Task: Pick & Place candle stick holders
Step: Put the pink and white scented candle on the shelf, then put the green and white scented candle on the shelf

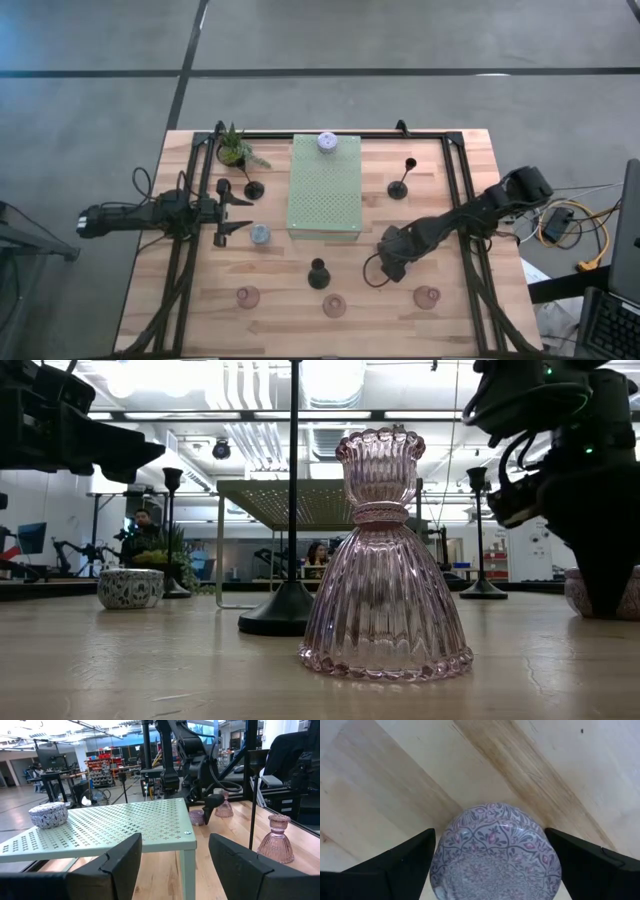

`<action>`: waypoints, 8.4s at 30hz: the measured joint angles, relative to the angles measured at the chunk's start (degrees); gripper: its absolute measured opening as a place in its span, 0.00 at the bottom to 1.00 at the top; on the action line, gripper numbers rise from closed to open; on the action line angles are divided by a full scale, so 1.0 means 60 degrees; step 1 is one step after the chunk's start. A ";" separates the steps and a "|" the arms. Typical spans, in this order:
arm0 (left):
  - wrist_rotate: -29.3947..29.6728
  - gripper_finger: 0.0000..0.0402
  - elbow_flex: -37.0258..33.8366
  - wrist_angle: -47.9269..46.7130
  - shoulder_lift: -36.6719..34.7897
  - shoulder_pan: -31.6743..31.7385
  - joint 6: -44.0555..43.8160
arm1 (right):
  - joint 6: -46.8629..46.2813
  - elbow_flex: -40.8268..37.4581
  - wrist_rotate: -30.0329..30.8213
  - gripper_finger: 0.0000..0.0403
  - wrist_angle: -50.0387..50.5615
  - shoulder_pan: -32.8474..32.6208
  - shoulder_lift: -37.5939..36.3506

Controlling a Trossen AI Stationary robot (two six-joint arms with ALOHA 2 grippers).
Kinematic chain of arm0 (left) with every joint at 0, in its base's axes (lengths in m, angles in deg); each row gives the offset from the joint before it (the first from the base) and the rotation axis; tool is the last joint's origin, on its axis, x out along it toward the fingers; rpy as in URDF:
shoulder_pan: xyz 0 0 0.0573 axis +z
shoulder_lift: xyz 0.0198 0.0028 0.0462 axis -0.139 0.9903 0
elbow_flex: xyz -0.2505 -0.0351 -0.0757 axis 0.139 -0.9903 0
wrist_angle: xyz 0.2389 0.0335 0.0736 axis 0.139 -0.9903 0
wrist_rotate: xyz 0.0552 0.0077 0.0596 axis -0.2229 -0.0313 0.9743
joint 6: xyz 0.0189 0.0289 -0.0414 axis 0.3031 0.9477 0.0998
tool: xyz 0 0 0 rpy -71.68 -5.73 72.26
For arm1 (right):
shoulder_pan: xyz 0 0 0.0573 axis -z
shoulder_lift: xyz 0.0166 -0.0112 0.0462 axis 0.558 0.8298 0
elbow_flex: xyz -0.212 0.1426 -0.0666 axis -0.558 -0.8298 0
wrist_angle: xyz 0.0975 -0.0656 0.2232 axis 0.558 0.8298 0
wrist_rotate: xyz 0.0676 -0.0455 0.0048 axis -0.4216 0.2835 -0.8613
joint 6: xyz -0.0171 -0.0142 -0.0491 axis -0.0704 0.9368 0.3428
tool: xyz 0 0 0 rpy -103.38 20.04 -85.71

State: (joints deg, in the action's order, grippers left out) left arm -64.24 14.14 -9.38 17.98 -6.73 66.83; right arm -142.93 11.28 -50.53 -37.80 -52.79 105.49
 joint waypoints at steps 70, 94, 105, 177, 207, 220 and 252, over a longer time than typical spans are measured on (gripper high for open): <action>0.0000 0.59 0.0002 0.0000 0.0001 -0.0002 -0.0002 | 0.6674 0.7516 0.0753 0.72 0.5652 0.2717 0.0636; 0.0000 0.59 0.0000 0.0000 0.0001 0.0000 0.0000 | 0.9548 1.1286 0.0351 0.72 0.6676 0.3512 0.4083; 0.0000 0.59 0.0000 0.0000 0.0003 0.0000 0.0000 | 0.9548 1.0716 -0.0003 0.72 0.6237 0.3512 0.4046; 0.0000 0.59 0.0001 0.0000 0.0002 -0.0001 0.0000 | 0.7289 0.3513 0.2846 0.99 0.2997 0.1876 -0.6526; 0.0000 0.59 0.0002 0.0000 0.0004 0.0000 0.0000 | 0.9540 0.0219 0.5027 0.99 0.1838 0.1898 -1.4862; 0.0000 0.59 0.0000 0.0000 0.0001 0.0000 0.0000 | 0.9547 0.0585 0.4998 0.99 0.1972 0.1901 -1.4824; 0.1170 0.59 0.0682 0.2226 0.0007 0.0004 -0.2595 | 0.9564 0.0574 0.4998 0.99 0.2012 0.1902 -1.4765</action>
State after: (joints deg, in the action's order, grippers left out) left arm -57.23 18.23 3.98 18.02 -6.71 51.26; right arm -85.55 14.72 -20.54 -25.73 -41.38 16.90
